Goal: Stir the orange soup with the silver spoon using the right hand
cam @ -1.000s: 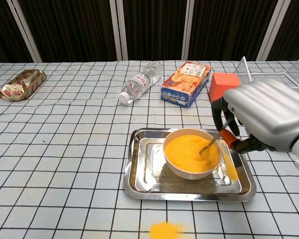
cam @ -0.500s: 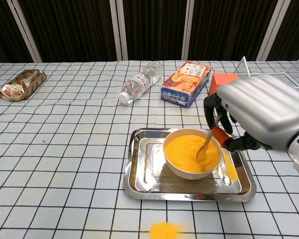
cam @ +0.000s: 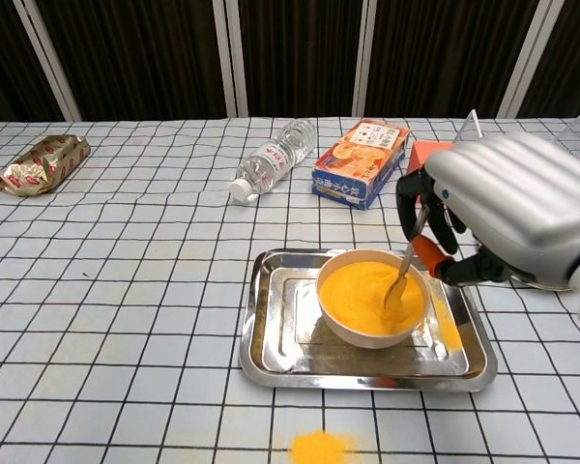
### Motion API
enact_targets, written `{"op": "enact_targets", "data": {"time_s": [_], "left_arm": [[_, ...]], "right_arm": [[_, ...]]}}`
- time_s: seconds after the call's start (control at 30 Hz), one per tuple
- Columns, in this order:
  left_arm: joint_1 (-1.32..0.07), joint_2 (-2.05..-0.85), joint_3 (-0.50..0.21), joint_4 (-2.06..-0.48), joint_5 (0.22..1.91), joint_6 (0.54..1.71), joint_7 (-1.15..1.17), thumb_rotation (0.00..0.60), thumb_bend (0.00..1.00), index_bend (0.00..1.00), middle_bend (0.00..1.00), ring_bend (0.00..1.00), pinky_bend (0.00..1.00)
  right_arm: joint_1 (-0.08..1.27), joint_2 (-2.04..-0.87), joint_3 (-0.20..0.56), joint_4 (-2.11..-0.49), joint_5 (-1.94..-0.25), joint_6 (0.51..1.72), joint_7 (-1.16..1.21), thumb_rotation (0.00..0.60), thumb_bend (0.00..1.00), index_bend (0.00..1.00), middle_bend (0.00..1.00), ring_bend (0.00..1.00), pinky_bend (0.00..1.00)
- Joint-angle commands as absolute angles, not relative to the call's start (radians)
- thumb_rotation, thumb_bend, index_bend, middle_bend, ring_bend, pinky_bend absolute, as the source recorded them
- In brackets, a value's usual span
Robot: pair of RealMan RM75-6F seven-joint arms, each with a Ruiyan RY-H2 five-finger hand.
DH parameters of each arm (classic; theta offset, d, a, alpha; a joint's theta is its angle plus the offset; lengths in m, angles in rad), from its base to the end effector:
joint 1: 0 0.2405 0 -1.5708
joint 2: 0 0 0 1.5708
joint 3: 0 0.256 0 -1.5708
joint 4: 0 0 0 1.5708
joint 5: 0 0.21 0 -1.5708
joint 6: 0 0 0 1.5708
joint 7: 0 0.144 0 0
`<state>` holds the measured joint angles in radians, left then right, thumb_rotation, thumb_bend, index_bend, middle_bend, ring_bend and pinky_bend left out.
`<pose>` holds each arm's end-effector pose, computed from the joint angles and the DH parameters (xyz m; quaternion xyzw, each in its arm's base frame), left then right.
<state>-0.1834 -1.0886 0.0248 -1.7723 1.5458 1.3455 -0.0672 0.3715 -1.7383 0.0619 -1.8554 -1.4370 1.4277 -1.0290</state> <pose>-0.2693 0.1866 0.1245 -0.6324 -0.4634 -0.4077 0.4681 -0.1024 -0.2063 -0.0088 0.7051 -0.2564 0.4018 0.5251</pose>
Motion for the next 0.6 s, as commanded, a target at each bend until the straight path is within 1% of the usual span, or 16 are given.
{"op": "enact_targets", "data": {"time_s": [0.03,0.6], "left_arm": [[-0.184,-1.089,0.025,-1.772,1.545,1.345,-0.067,0.600,0.02,0.00,0.00,0.00,0.00],[-0.184,-1.088,0.025,-1.774,1.545,1.344,-0.067,0.600,0.02,0.00,0.00,0.00,0.00]], "right_arm": [[0.371,-1.738,0.063,-1.851,-1.442,1.427,-1.024,0.600,0.71,0.87,0.68,0.55,0.48],[0.357,-1.731,0.058,-1.854,-1.480,1.429,-0.992,0.600,0.71,0.87,0.68,0.55,0.48]]}}
